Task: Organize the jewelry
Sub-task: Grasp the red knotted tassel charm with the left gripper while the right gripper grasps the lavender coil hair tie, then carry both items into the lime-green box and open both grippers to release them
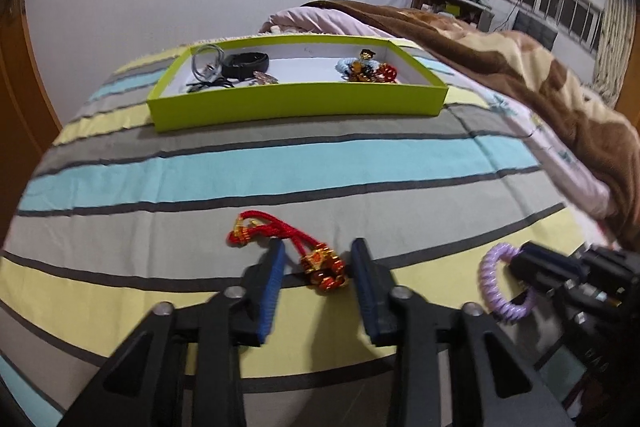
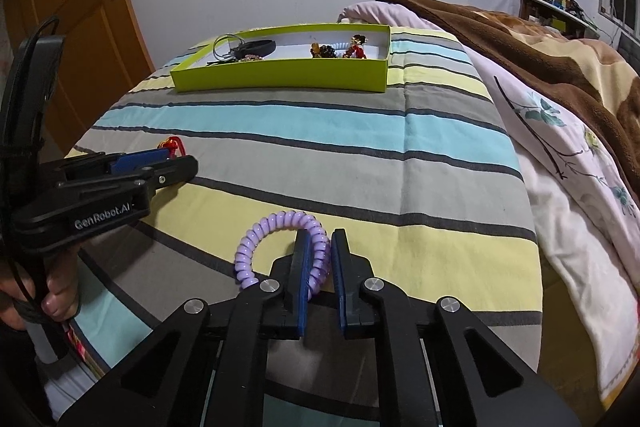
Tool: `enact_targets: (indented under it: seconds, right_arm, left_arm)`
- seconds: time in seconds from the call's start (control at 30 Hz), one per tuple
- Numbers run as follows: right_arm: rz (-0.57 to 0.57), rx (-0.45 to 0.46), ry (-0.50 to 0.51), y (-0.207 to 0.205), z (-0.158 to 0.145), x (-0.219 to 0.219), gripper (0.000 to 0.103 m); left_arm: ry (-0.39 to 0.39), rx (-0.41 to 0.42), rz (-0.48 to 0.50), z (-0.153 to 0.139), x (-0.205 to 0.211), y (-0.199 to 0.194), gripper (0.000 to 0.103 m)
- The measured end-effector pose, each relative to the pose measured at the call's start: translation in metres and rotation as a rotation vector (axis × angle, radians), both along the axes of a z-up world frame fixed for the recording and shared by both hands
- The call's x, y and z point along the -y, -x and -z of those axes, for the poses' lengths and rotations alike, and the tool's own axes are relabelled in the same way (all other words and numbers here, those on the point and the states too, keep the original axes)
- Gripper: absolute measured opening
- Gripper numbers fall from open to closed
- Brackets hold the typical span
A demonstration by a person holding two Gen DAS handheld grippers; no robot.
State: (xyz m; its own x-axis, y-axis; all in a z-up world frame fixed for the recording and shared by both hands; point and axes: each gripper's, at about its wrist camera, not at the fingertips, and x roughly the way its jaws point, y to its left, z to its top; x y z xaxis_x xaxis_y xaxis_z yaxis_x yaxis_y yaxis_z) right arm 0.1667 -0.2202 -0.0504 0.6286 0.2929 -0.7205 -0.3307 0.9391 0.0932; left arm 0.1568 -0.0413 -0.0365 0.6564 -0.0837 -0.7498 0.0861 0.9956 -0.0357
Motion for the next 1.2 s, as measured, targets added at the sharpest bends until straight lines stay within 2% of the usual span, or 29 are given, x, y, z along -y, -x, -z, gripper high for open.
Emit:
enact_targets:
  seconds: [0.03,0.23,0.6,1.2]
  right_arm:
    - [0.000,0.002,0.003,0.001,0.000,0.000,0.010]
    - [0.007,0.008,-0.002,0.003,-0.002,0.000,0.009]
    - [0.015,0.048,-0.035,0.011,-0.017,-0.001,0.009]
    - [0.015,0.130,-0.054,0.000,-0.054,-0.013,0.009]
  left_arm:
    - [-0.013,0.002,-0.004,0.000,-0.001,0.000,0.019]
    - [0.009,0.011,0.017,-0.002,-0.014,0.008,0.015]
    - [0.097,0.092,0.055,-0.020,-0.037,0.036,0.015]
    - [0.105,0.170,0.063,-0.053,-0.048,0.034,0.015]
